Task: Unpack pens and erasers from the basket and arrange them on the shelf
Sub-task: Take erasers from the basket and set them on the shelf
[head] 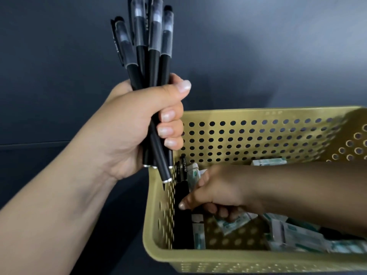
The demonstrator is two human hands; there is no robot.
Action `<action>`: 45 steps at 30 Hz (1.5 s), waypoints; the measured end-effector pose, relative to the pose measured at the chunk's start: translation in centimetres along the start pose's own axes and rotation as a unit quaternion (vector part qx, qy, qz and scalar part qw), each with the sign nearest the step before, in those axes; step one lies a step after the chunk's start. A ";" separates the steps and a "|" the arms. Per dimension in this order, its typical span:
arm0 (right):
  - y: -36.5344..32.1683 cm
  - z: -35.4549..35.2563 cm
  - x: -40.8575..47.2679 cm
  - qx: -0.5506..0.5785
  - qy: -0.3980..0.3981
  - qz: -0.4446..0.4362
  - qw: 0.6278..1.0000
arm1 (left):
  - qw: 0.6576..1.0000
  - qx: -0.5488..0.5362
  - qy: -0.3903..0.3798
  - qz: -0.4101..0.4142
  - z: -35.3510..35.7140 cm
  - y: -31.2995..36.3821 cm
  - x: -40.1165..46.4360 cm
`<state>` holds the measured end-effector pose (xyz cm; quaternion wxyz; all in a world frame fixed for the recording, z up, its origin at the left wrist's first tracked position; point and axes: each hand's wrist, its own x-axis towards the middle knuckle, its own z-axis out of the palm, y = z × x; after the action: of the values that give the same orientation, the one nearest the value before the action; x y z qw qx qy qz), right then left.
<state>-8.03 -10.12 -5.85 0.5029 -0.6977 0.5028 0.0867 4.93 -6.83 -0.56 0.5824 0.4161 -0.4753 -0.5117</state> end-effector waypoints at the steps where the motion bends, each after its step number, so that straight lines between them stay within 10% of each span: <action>1: -0.1 -0.4 -0.1 -0.003 -0.016 0.001 1.000 | 1.000 0.001 -0.001 0.001 0.0 0.0 0.0; 14: -2.7 -7.1 -5.9 -0.033 -0.090 -0.042 0.995 | 0.998 -0.031 0.060 -0.005 0.3 -0.2 0.2; 21: -3.3 -6.9 -5.8 0.081 0.126 -0.257 0.955 | 0.996 -0.058 0.069 -0.009 0.3 -0.3 0.3; 28: -3.6 -4.9 -5.3 0.022 0.165 -0.339 0.926 | 0.997 -0.042 0.061 0.012 0.1 -0.2 0.2; 45: -2.0 -3.6 -1.6 0.104 -0.002 -0.143 0.984 | 0.979 -0.119 0.160 0.052 -0.9 -0.7 1.5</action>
<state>-8.64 -12.01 -1.87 0.5811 -0.7062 0.4028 -0.0373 5.71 -8.43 -1.24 0.7217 0.3952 -0.3327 -0.4607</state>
